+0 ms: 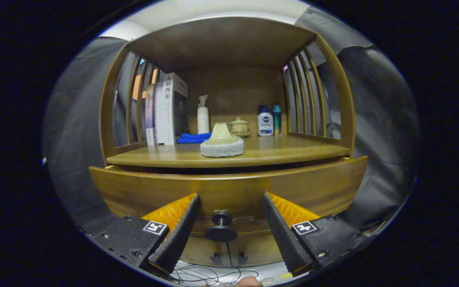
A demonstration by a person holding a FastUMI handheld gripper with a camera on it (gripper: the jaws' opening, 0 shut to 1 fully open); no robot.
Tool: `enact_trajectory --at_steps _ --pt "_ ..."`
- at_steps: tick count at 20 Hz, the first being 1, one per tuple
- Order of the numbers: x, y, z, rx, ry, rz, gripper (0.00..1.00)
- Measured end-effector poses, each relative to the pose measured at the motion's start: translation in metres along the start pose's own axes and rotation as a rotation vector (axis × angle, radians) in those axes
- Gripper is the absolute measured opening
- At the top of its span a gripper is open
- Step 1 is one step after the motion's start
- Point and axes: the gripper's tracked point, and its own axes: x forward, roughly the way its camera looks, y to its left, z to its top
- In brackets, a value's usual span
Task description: Pull open the drawer, take out the items inside it, and place them on the countertop above the cabinet.
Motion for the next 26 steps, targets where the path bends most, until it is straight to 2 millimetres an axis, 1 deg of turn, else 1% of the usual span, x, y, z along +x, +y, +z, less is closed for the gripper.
enact_trajectory --at_steps 4,9,11,16,20,22,23,25,26 --pt "0.014 0.0 0.003 -0.002 -0.006 -0.002 0.99" --pt "0.038 0.001 0.01 0.002 0.011 -0.019 0.99" --pt "0.037 0.002 0.006 -0.007 0.012 -0.025 1.0" --pt "0.037 0.0 0.004 -0.041 -0.002 -0.032 0.99" --pt "0.038 0.001 0.004 -0.029 -0.013 -0.028 0.99" --pt "0.037 0.001 0.0 -0.017 0.016 -0.02 0.99" --pt "0.032 0.002 -0.003 -0.002 0.032 -0.016 0.99" --pt "0.017 -0.002 0.005 0.014 0.0 -0.016 0.99" --pt "0.005 -0.003 0.008 0.008 -0.018 -0.013 0.99"
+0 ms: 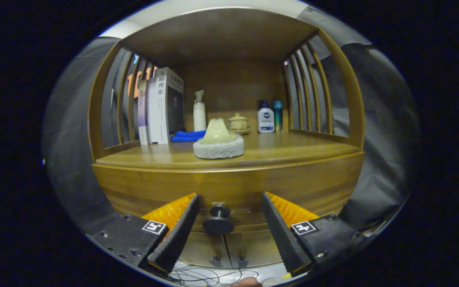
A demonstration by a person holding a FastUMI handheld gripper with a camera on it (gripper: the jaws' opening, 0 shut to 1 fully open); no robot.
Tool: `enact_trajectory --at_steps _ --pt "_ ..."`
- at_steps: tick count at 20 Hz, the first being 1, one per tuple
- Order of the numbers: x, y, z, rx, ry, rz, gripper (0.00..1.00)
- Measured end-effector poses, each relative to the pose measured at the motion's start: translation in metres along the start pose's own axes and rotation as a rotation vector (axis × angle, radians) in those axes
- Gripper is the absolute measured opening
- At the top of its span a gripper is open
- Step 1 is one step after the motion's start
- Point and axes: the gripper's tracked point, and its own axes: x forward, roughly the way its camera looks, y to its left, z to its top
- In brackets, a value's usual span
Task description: Pull open the drawer, take out the items inside it, and place them on the countertop above the cabinet.
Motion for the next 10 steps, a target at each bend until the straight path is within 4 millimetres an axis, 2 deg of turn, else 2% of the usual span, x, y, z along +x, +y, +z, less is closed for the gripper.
enact_trajectory --at_steps 5,8,10 --pt "-0.081 -0.004 0.009 -0.013 -0.06 0.008 0.99" --pt "-0.131 -0.005 0.002 -0.038 -0.063 -0.003 1.0" --pt "-0.155 -0.008 0.001 -0.041 -0.094 -0.025 1.0"
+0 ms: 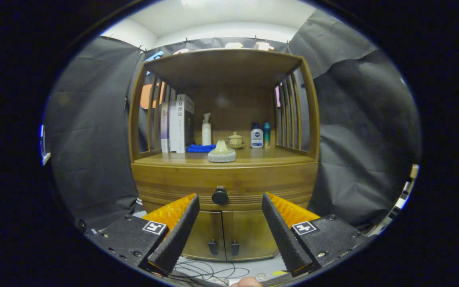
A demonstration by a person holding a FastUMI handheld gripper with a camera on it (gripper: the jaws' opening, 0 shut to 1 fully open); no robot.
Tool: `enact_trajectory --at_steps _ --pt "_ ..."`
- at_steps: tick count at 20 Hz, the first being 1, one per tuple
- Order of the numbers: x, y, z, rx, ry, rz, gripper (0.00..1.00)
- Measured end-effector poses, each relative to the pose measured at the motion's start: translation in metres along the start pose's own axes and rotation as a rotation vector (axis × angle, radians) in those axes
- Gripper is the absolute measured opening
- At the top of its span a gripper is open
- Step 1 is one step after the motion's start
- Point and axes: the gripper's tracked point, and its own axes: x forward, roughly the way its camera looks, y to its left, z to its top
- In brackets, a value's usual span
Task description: Pull open the drawer, take out the items inside it, and place them on the countertop above the cabinet.
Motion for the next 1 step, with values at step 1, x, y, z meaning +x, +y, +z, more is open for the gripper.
enact_trajectory --at_steps 1 --pt "-0.007 0.0056 0.0019 -0.001 -0.01 0.019 1.0"
